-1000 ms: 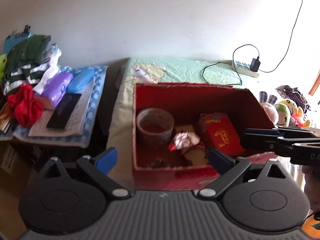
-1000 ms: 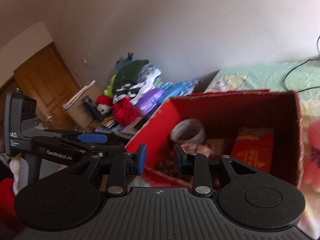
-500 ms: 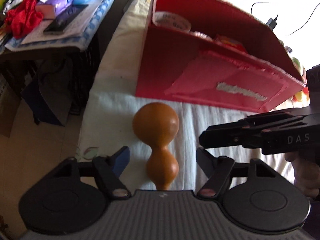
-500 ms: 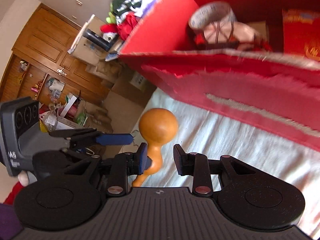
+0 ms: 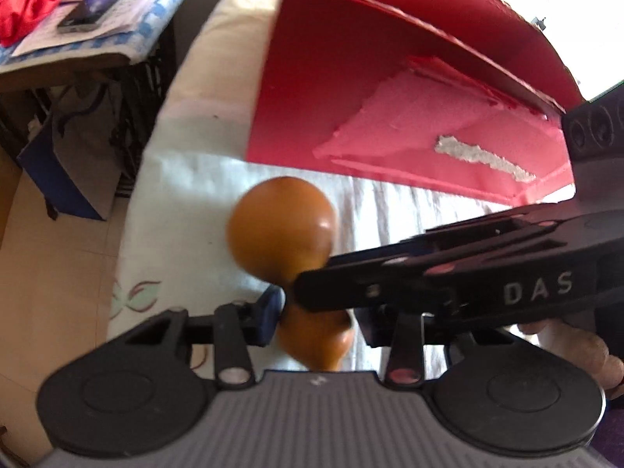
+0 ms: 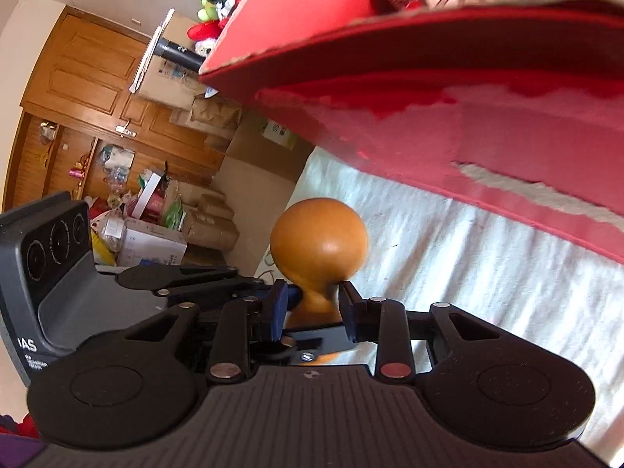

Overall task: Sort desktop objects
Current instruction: 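Close the right tool on the neck of the orange wooden gourd, then lift the gourd with the right tool and carry it over the red box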

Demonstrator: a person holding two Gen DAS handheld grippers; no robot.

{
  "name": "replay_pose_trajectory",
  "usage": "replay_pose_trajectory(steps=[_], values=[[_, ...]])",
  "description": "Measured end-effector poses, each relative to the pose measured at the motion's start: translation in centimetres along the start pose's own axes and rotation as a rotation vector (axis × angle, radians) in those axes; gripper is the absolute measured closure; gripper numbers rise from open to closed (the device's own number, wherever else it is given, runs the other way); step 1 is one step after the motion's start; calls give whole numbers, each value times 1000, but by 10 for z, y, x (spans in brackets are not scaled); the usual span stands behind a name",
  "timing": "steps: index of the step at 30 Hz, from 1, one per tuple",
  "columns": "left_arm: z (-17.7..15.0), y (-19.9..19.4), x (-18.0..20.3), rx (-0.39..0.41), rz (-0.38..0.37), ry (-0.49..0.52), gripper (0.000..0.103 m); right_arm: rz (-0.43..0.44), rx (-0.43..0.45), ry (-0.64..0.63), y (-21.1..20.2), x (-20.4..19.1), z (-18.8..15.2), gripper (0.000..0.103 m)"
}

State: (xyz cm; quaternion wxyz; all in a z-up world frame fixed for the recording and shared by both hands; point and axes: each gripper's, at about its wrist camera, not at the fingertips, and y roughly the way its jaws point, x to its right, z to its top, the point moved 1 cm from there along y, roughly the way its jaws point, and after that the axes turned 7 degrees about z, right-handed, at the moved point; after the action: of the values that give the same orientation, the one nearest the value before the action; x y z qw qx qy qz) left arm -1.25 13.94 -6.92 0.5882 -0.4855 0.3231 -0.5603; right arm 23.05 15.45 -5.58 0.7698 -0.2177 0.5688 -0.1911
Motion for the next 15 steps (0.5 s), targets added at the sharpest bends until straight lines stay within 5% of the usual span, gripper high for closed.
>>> replay_pose_trajectory(steps=[8,15], values=[[-1,-10,17,21,18,92,63,-9,8,14,-12,4,-2,74],[-2,-35,45,29,-55,246,62,9,33,-14,-46,-3,-14,74]])
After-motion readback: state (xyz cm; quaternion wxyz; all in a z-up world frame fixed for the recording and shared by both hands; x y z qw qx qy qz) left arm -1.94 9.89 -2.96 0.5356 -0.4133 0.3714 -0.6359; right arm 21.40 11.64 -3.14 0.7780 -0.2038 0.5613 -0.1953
